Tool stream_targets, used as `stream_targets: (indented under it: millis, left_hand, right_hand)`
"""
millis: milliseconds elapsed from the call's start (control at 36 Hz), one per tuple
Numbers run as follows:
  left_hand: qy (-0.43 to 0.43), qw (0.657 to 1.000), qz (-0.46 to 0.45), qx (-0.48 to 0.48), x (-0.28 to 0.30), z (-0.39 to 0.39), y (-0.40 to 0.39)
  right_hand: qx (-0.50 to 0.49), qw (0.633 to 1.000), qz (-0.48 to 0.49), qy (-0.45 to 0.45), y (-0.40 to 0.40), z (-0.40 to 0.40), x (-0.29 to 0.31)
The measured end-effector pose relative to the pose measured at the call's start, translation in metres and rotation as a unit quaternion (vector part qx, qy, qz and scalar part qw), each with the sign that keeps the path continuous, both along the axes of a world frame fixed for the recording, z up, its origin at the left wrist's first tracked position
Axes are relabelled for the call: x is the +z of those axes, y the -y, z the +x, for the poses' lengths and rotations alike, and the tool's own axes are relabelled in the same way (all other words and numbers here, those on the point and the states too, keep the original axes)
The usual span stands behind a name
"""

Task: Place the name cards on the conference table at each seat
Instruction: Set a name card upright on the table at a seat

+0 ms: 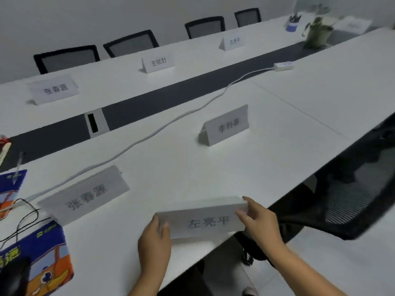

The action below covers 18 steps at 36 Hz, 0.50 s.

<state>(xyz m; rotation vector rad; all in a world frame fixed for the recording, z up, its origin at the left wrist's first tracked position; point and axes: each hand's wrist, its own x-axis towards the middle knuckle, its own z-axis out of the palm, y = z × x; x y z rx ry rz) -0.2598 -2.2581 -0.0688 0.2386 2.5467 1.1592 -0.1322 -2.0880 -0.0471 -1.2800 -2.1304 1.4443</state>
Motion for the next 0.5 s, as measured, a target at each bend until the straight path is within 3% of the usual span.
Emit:
stream_targets:
  millis: [167,333,500]
  left_hand:
    - [0.048,0.989,0.079,-0.112,0.033,0.089,-0.017]
    - [0.088,0.964,0.098,-0.231,0.027,0.193,-0.054]
    - [0.172,0.946,0.086,-0.26,0.001,0.302,-0.095]
  right_hand:
    - [-0.184,0.982,-0.013,-0.036,0.036,0.134,0.015]
    - [-0.352,0.933,-0.058,-0.046,0.051,0.268,-0.025]
    - [-0.435,0.899,-0.029,-0.036,0.042,0.392,-0.043]
